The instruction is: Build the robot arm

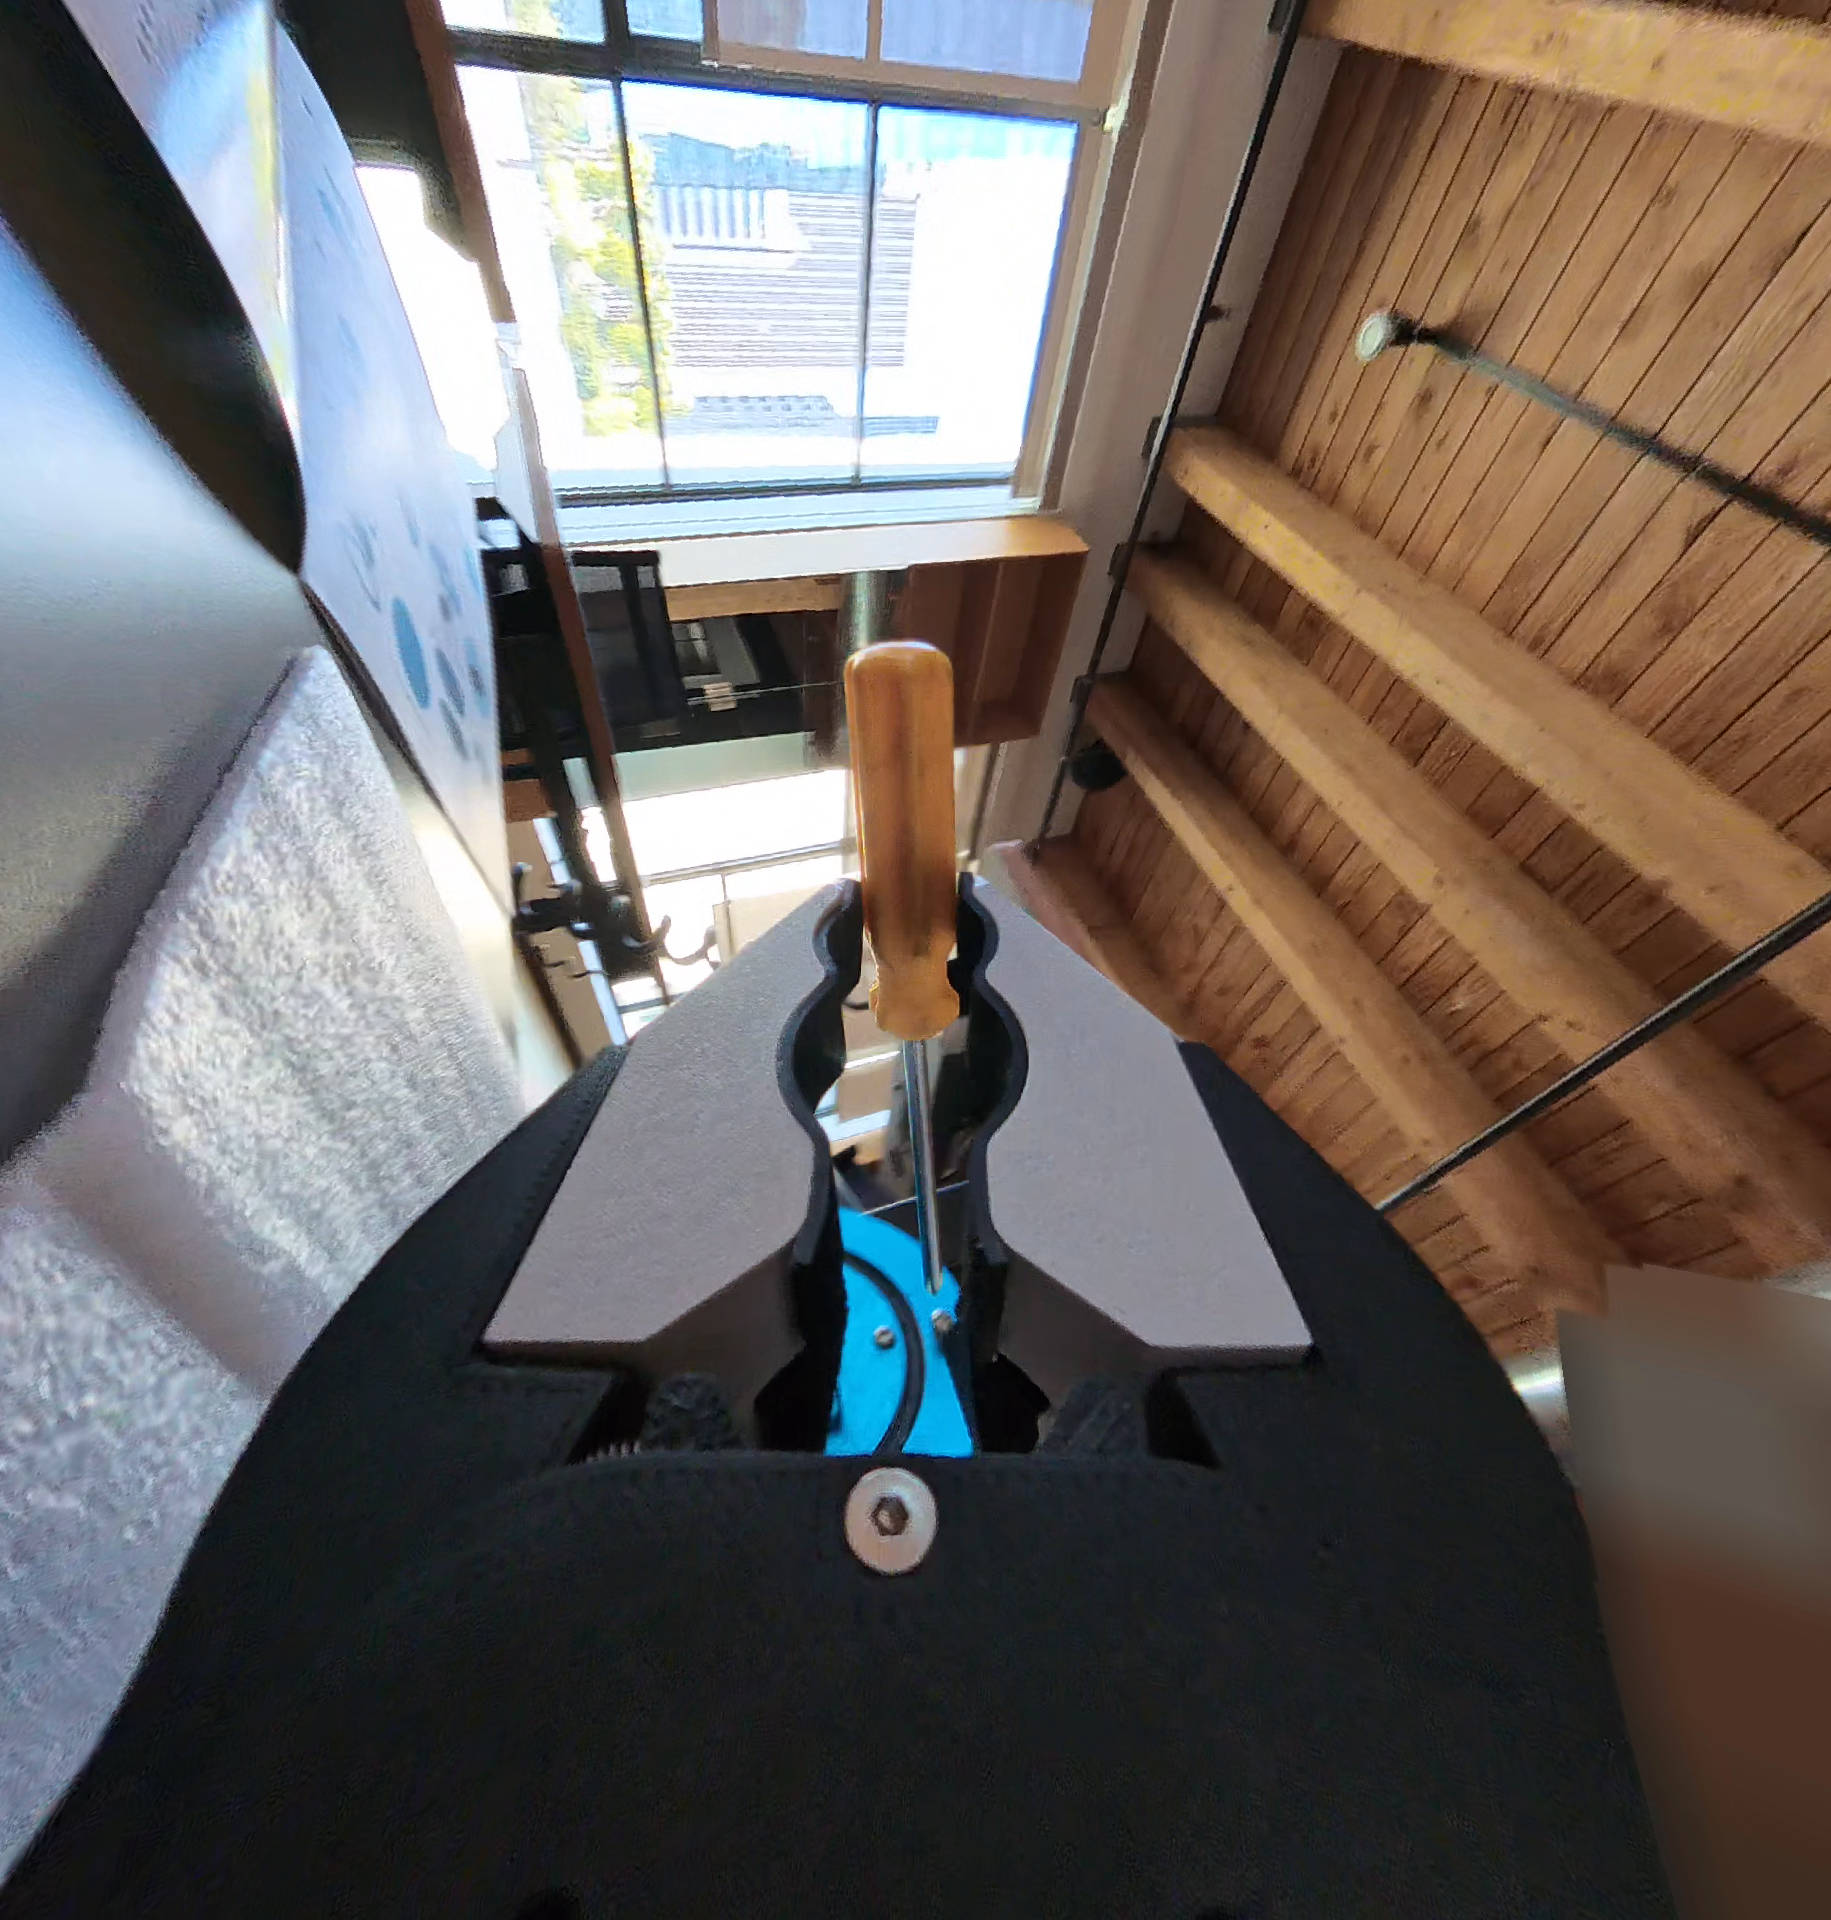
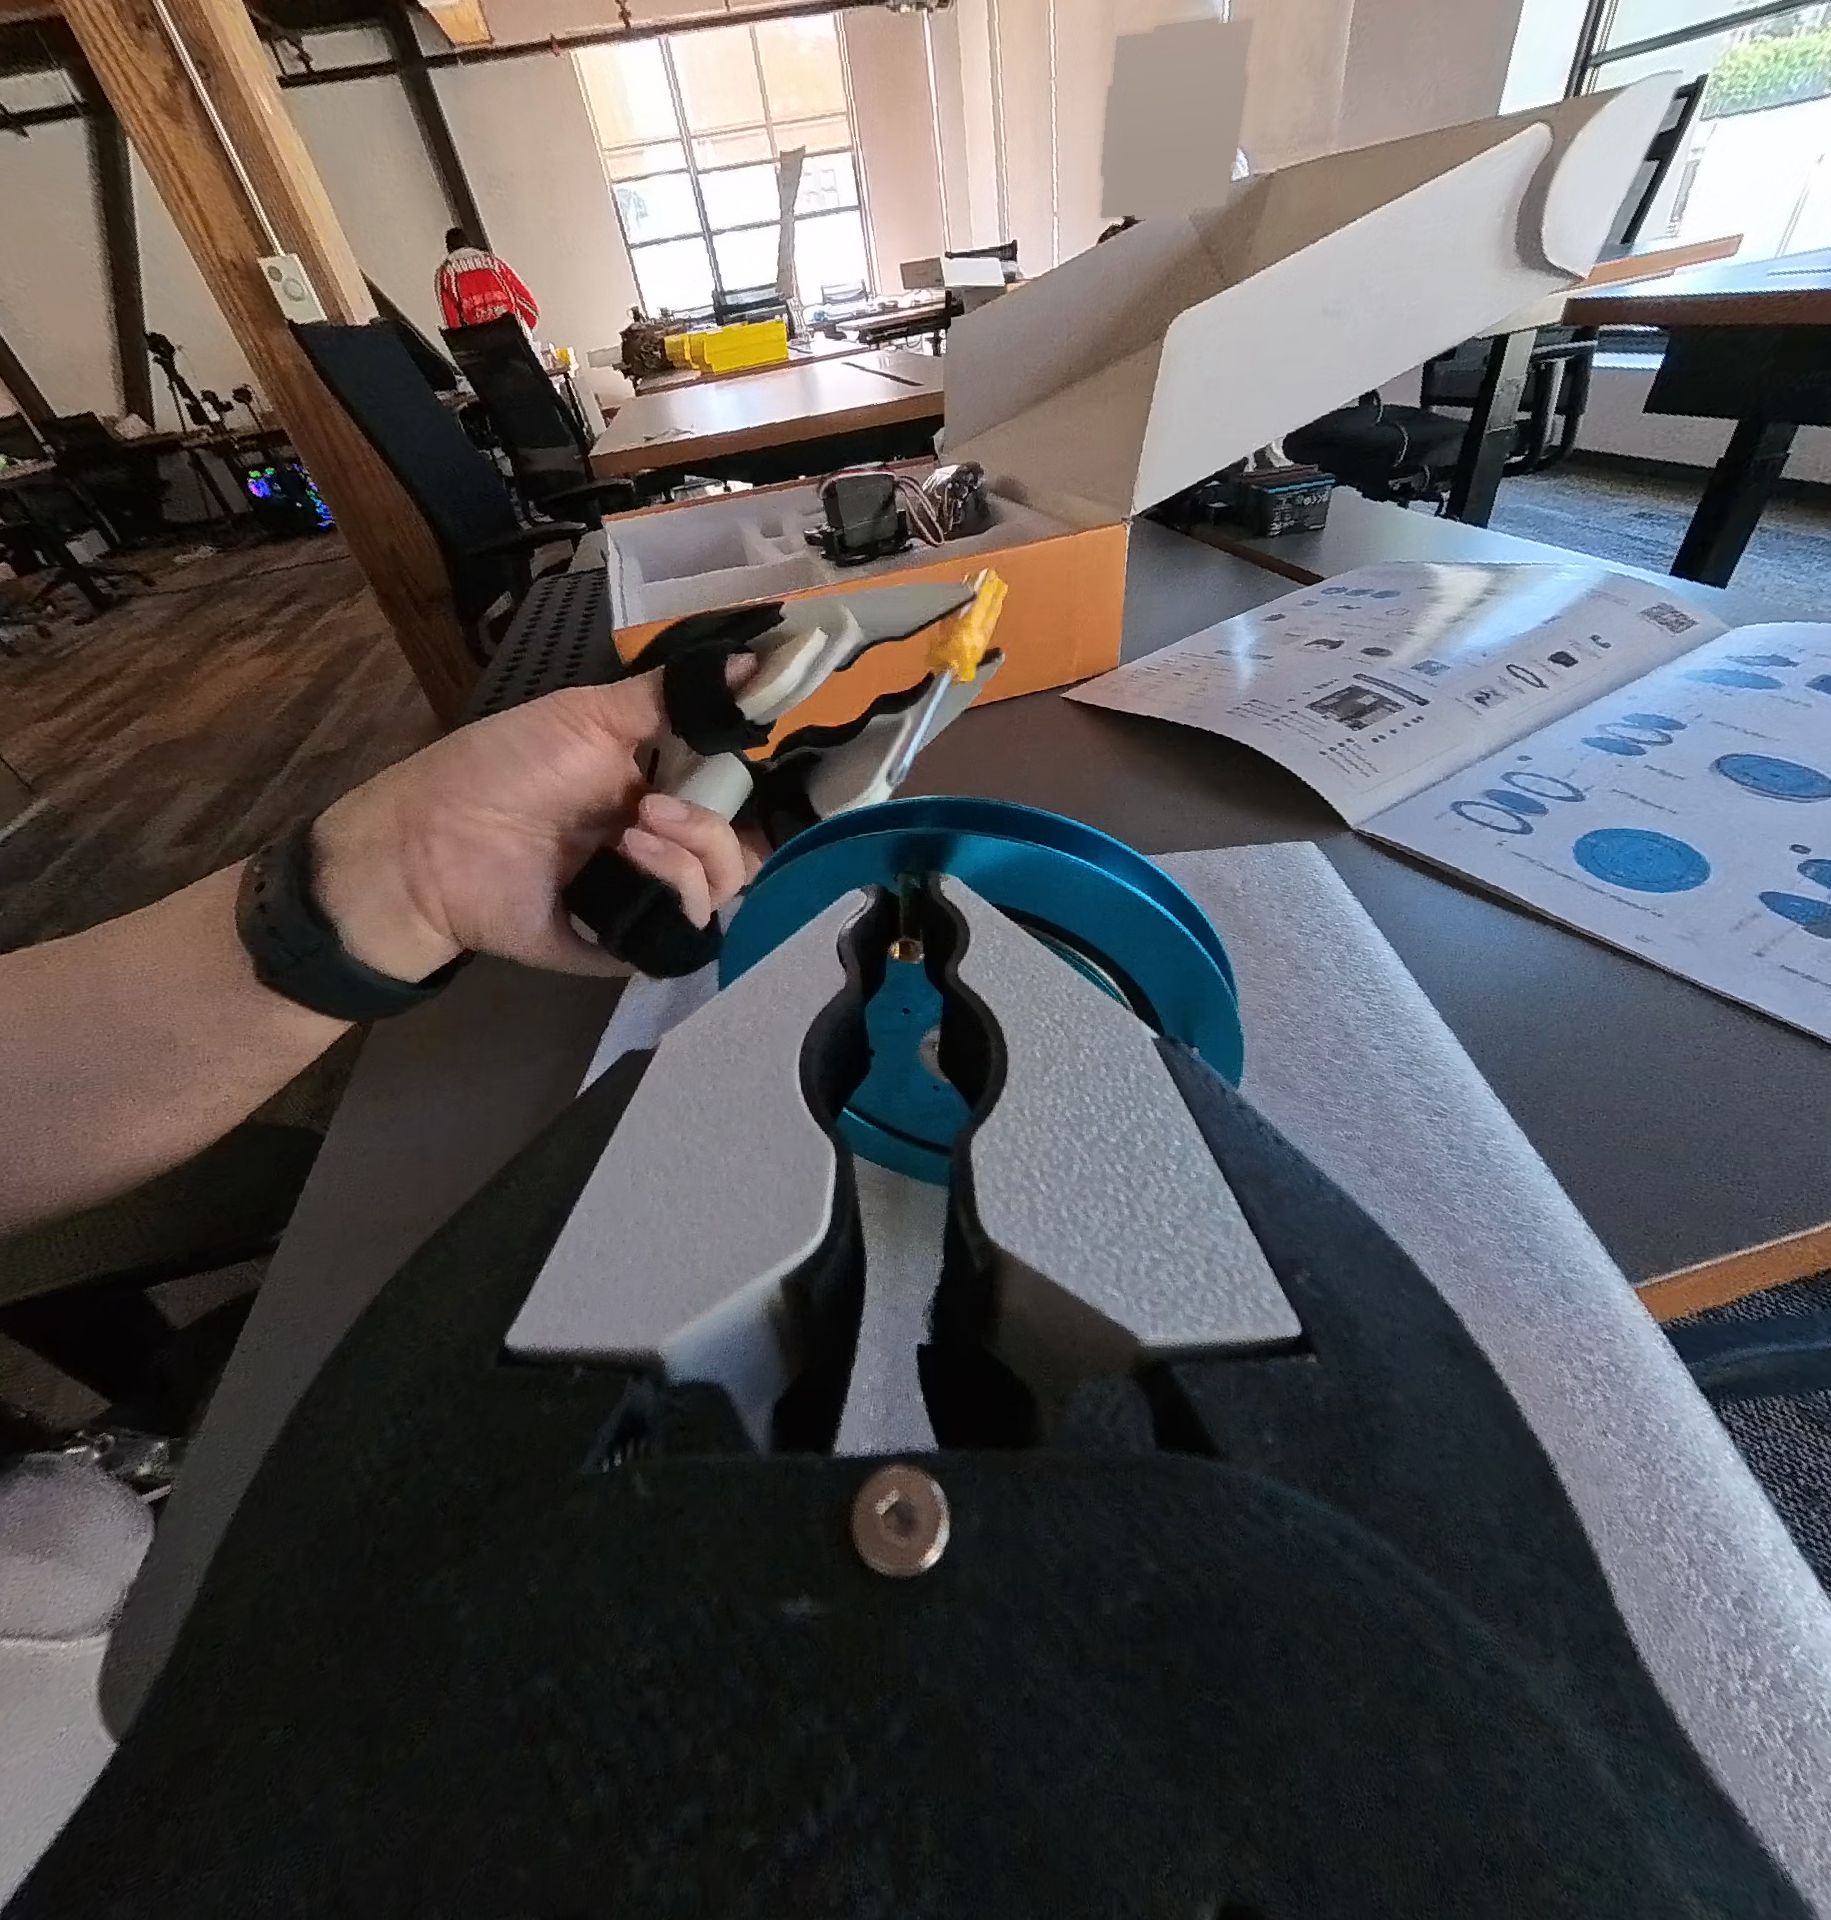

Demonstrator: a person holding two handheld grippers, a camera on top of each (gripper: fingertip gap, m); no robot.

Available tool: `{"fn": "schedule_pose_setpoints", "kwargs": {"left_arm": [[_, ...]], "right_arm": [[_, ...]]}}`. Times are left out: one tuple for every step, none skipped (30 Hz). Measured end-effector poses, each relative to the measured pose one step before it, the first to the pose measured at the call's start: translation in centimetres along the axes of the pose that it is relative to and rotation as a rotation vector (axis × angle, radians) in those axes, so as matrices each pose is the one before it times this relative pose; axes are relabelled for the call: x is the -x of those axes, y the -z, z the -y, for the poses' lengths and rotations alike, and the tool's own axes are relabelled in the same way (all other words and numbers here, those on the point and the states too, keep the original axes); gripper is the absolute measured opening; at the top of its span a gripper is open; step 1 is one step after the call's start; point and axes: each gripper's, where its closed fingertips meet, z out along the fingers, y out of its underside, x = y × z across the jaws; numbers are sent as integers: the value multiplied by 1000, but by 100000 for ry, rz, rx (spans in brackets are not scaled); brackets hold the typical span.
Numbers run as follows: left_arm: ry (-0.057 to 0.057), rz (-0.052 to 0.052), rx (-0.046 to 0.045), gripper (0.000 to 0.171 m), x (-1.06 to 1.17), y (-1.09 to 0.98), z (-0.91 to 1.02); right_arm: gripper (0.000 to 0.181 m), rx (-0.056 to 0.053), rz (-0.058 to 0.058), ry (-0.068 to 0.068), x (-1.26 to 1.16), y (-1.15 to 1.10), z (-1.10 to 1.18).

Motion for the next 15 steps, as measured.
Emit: {"fn": "schedule_pose_setpoints", "kwargs": {"left_arm": [[-3823,2667,945,15,62,124,-419],[-3829,2429,1064,15,37,219,-225],[-4052,3057,2823,15,167,208,-188],[-5689,5025,4477,16,433,212,-189],[-8321,7317,6326,15,742,187,-344],[-9083,9510,10523,15,1118,130,-859],[-7064,9197,9395,15,1126,165,-723],[-4835,6691,3106,15,808,308,-111],[-1088,4385,-1112,16,571,435,254],[3110,2317,-3363,15,487,442,362],[7158,697,-3906,16,506,345,276],[10381,-395,-2420,16,533,246,-28],[10981,-943,204,16,511,119,-301],[8883,-495,2315,16,503,1,-572],[4468,-262,3193,19,314,-14,-774]], "right_arm": [[5,81,-67,45,8,-40,1],[5,58,226,92,24,-44,8],[5,126,253,287,12,-52,10],[5,329,77,315,0,-51,12],[5,611,-89,469,-26,-48,15],[5,815,-218,689,-28,-59,6],[5,864,-357,987,-22,-47,15],[5,826,-408,1328,-20,-50,9],[5,817,-387,1494,0,-43,-1],[4,855,-459,1286,-15,-26,6],[5,731,-497,1261,-14,-32,-5],[4,506,-444,1298,-2,-45,8],[4,346,-322,1017,11,-62,14],[4,270,-36,784,39,-63,16],[4,64,219,499,49,-91,8]]}}
